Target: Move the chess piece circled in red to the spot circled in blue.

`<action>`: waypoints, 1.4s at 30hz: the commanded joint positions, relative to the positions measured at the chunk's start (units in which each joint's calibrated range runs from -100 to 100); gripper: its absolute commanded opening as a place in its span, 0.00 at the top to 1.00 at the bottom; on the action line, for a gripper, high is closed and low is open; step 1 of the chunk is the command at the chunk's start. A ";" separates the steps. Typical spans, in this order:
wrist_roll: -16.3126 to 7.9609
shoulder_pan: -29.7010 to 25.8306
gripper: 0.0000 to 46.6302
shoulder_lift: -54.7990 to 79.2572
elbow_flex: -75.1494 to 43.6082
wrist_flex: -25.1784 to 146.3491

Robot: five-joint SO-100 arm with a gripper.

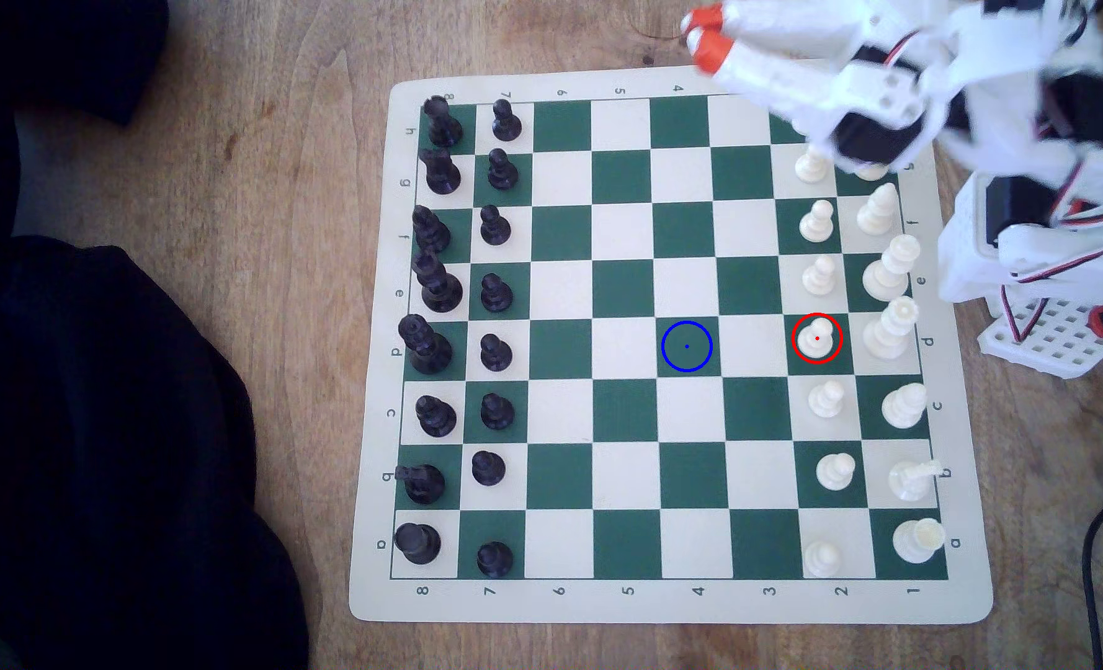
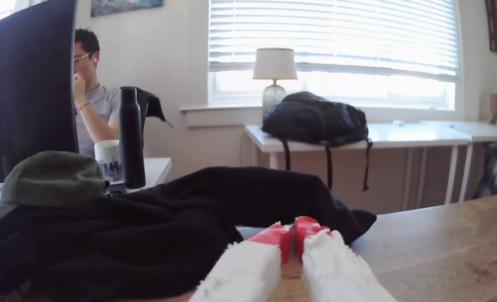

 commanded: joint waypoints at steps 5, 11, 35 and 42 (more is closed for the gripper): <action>-0.20 -0.66 1.00 -0.28 -18.22 25.79; -1.61 -2.53 1.00 0.23 -17.95 33.49; -13.14 -13.64 0.58 31.98 -25.47 60.27; -12.80 -14.19 0.65 41.32 -24.93 59.04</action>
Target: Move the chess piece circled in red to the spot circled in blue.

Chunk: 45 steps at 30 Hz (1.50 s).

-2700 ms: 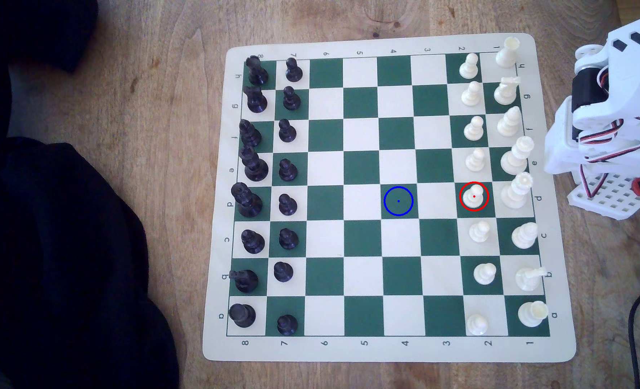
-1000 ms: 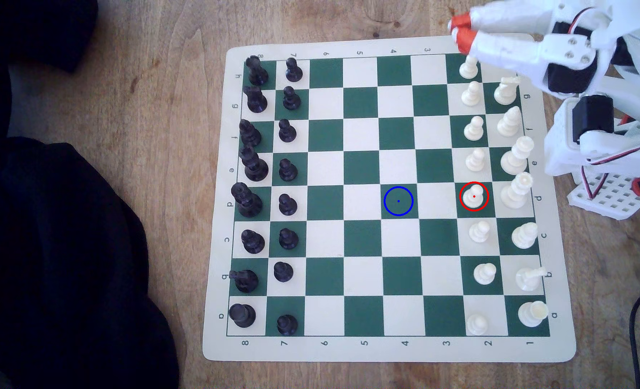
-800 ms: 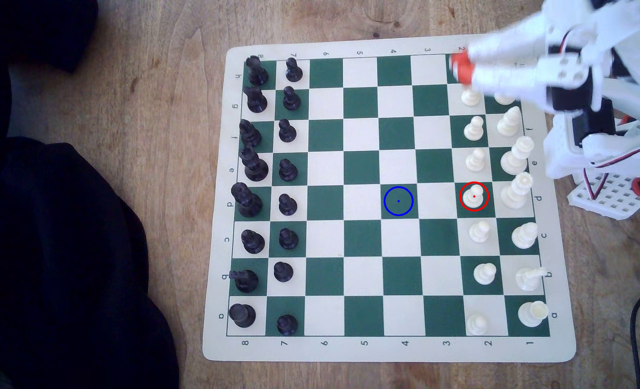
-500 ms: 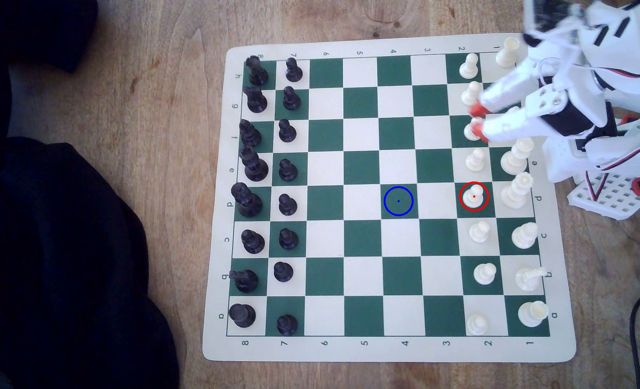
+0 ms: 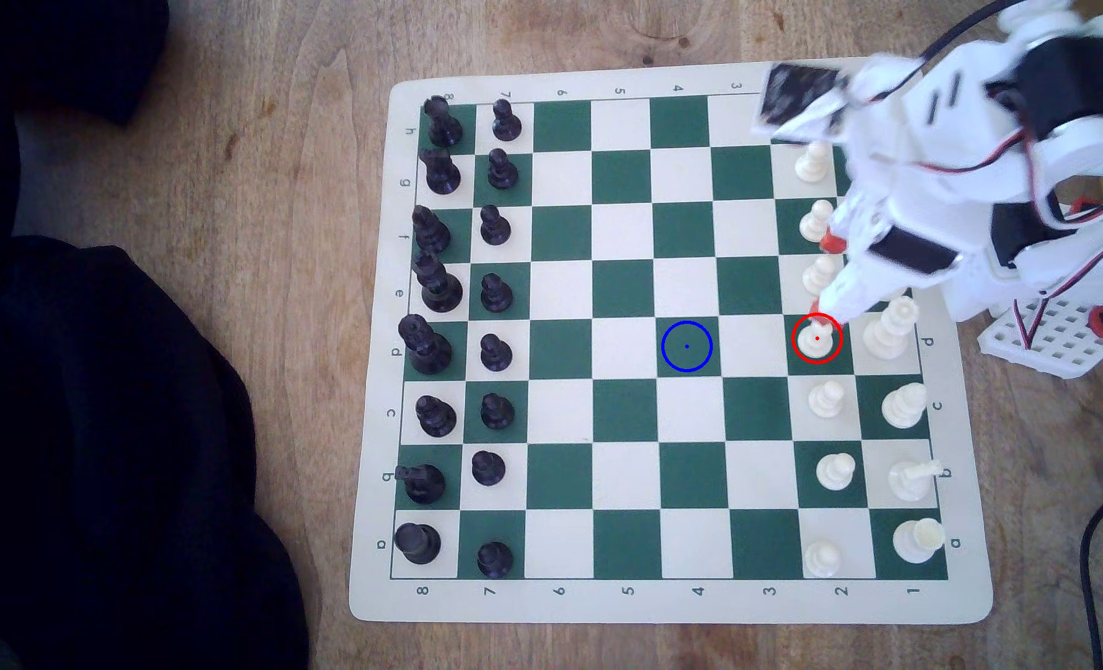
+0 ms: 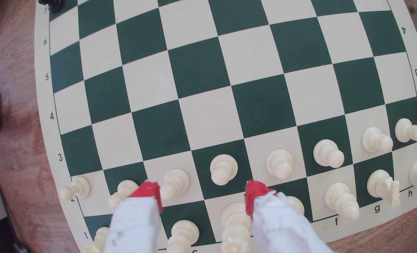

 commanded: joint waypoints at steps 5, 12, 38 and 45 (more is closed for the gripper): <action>0.68 -1.14 0.71 8.27 -2.42 -1.29; 0.59 -3.10 0.70 10.23 -1.34 -3.01; 1.07 -5.13 0.72 14.13 10.90 -14.40; 2.15 -4.03 0.72 17.36 12.63 -16.94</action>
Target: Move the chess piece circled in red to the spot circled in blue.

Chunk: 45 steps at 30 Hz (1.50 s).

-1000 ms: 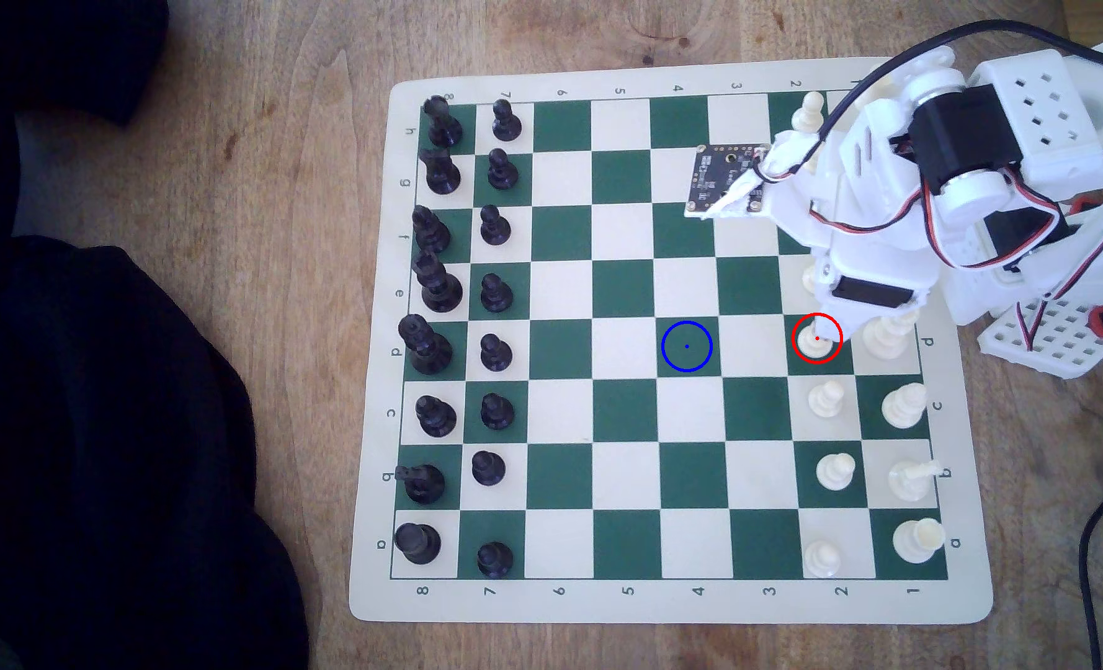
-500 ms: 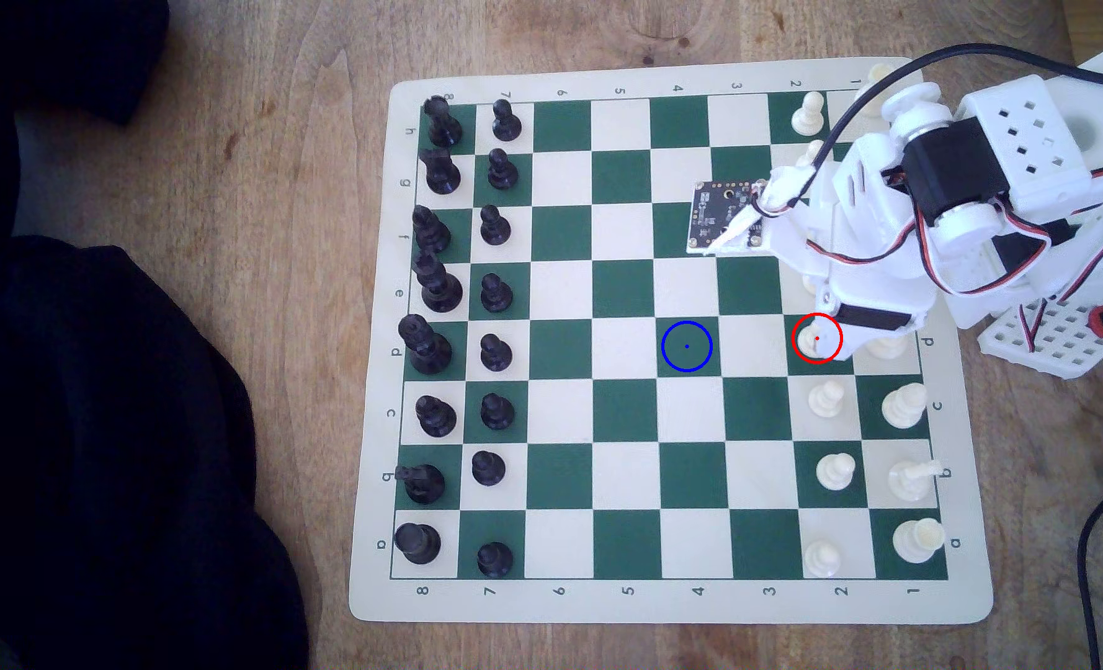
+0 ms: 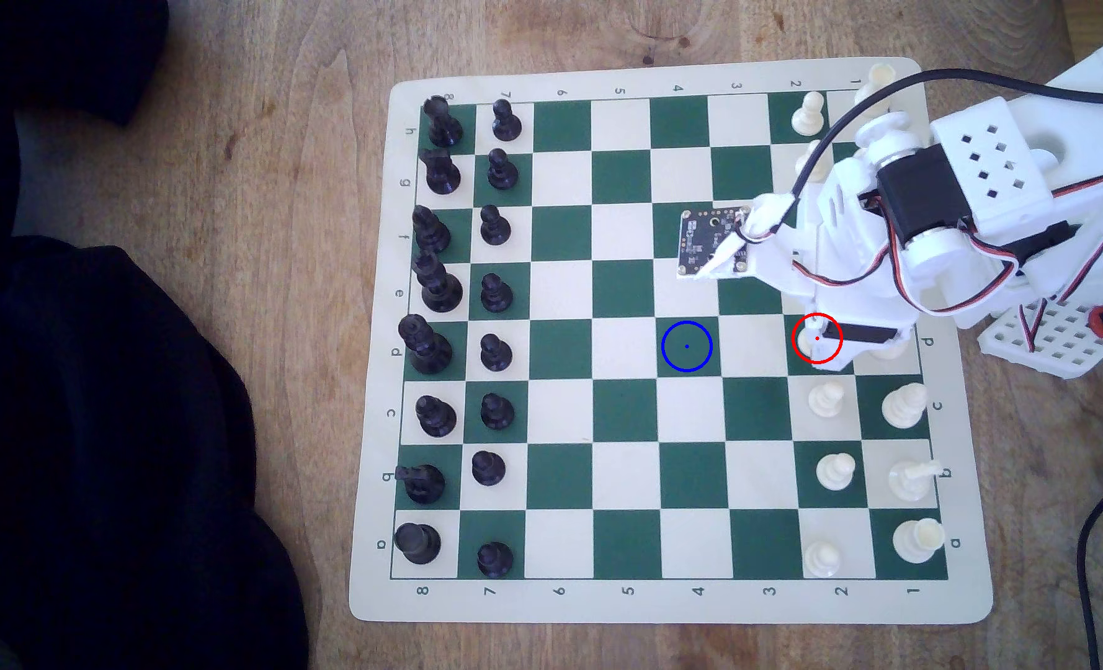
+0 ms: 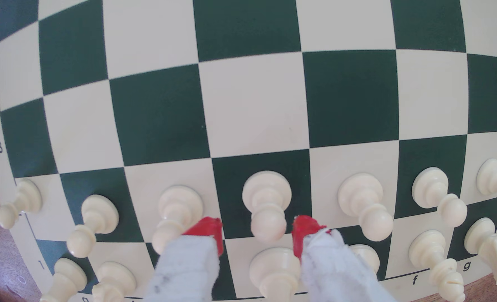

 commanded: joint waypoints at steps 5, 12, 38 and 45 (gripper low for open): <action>0.44 1.22 0.72 2.21 0.61 -2.96; 0.34 0.75 0.74 4.07 0.61 -4.44; 0.54 -0.03 0.95 -2.80 -2.65 3.67; 0.73 1.61 0.95 -4.08 -22.06 16.29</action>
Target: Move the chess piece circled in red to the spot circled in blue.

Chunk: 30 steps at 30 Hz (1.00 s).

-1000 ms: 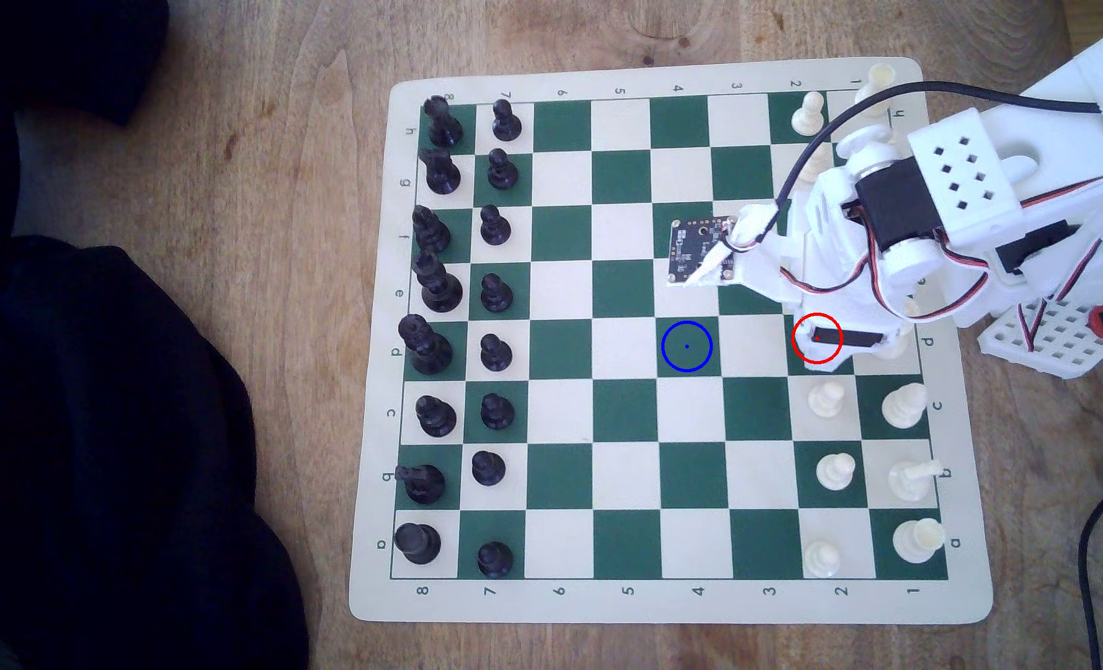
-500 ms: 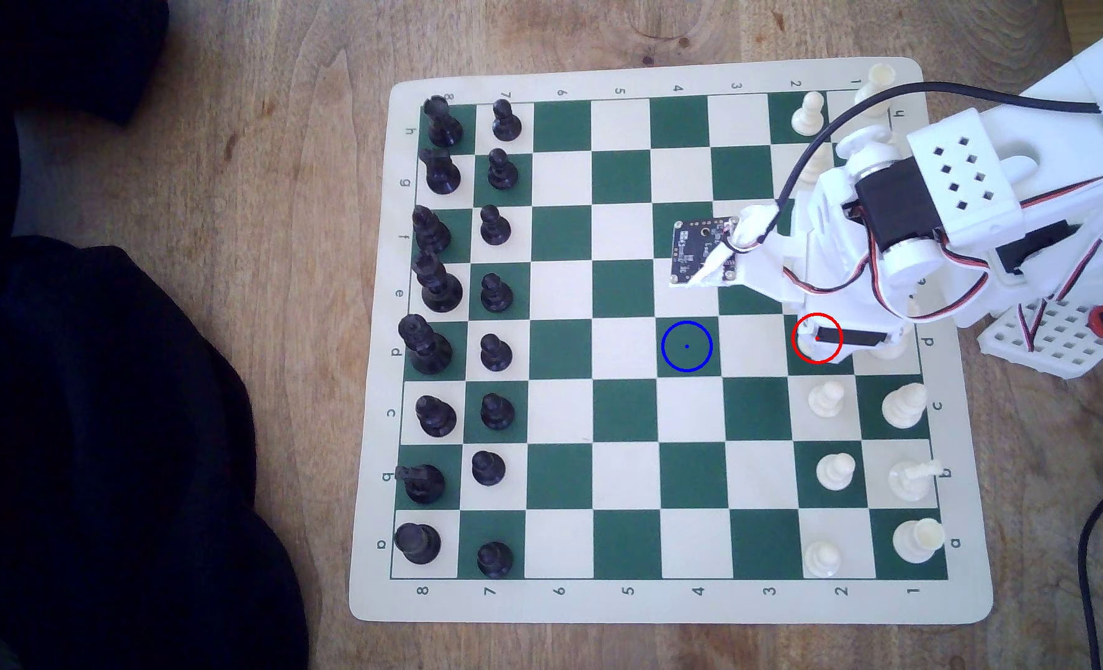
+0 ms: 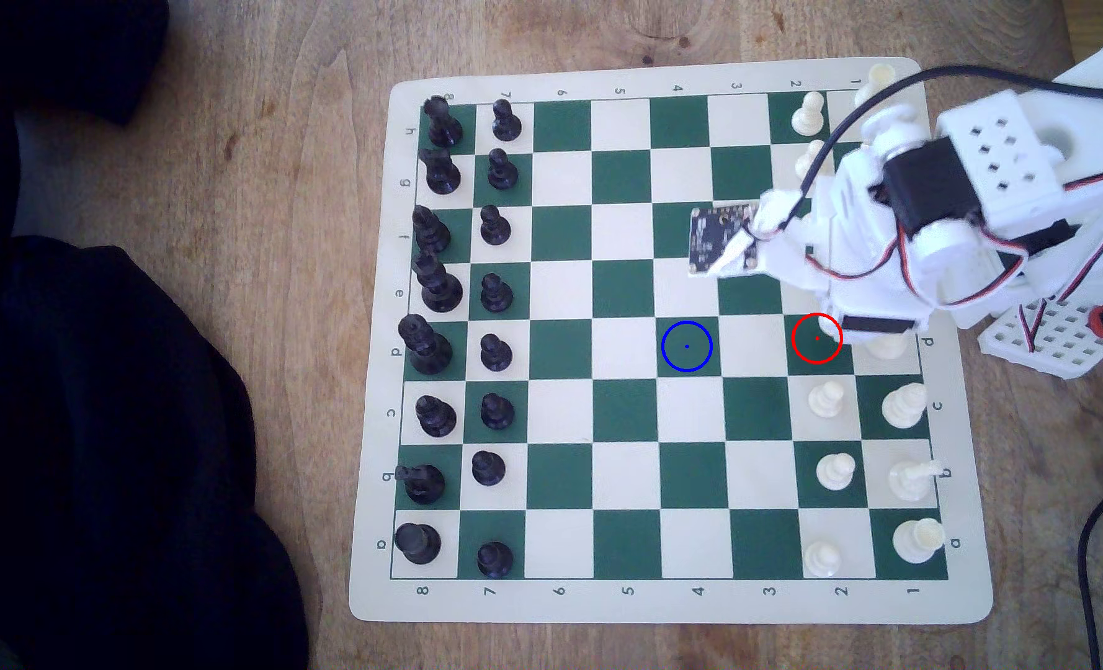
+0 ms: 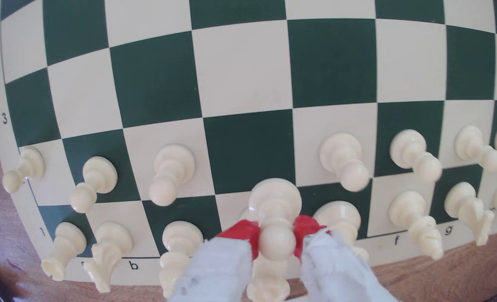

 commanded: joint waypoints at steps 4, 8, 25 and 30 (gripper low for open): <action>0.34 1.19 0.95 4.55 -21.63 4.27; 0.00 0.49 0.95 13.29 -28.88 2.06; 0.29 2.21 0.94 37.74 -29.88 -12.93; 0.29 2.60 0.94 38.50 -29.43 -15.06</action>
